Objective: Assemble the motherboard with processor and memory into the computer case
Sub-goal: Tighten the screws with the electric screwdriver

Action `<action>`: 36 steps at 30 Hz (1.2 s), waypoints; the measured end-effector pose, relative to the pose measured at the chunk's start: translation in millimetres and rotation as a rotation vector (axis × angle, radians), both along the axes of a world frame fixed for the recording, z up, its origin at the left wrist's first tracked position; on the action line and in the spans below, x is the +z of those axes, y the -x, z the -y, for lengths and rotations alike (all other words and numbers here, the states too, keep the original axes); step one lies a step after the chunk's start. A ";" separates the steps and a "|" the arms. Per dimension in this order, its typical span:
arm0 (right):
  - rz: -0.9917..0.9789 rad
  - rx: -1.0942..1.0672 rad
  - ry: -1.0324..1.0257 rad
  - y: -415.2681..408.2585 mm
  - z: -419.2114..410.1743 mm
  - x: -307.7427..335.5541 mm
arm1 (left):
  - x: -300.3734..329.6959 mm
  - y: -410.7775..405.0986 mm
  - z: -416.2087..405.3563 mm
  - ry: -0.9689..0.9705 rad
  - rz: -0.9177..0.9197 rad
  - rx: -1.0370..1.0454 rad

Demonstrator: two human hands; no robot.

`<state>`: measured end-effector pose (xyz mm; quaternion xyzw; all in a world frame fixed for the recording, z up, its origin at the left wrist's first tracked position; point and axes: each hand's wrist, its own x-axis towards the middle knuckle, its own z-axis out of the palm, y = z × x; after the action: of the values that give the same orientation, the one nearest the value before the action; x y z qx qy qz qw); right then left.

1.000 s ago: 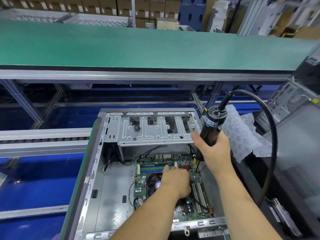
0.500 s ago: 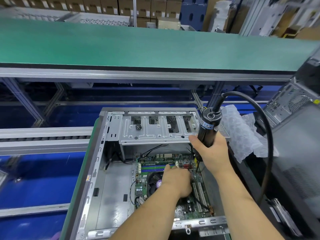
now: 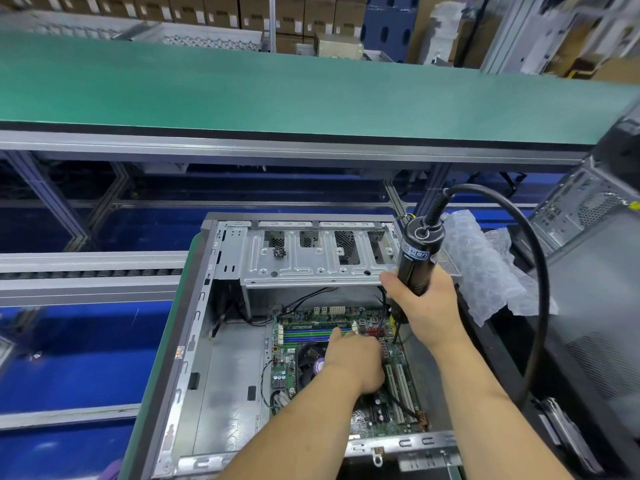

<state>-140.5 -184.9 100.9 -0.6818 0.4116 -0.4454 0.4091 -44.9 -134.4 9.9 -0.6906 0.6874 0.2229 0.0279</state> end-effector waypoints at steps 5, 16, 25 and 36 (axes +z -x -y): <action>0.008 -0.018 0.007 0.3 2.4 -1.7 | -0.1 -0.1 -0.3 0.002 0.001 0.003; 0.041 -0.010 0.003 -1.8 1.2 -3.1 | -0.2 1.3 1.2 0.030 0.011 0.002; 0.030 0.034 0.007 -1.2 -0.4 -2.3 | -2.6 0.4 1.0 0.035 -0.019 -0.005; 0.394 -0.164 -0.084 6.2 7.8 33.3 | 8.1 -6.1 4.2 0.225 -0.625 0.408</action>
<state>-146.7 -192.7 134.2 -0.5280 0.3961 -0.5844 0.4721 -38.8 -138.6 18.0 -0.7107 0.5314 0.3467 -0.3039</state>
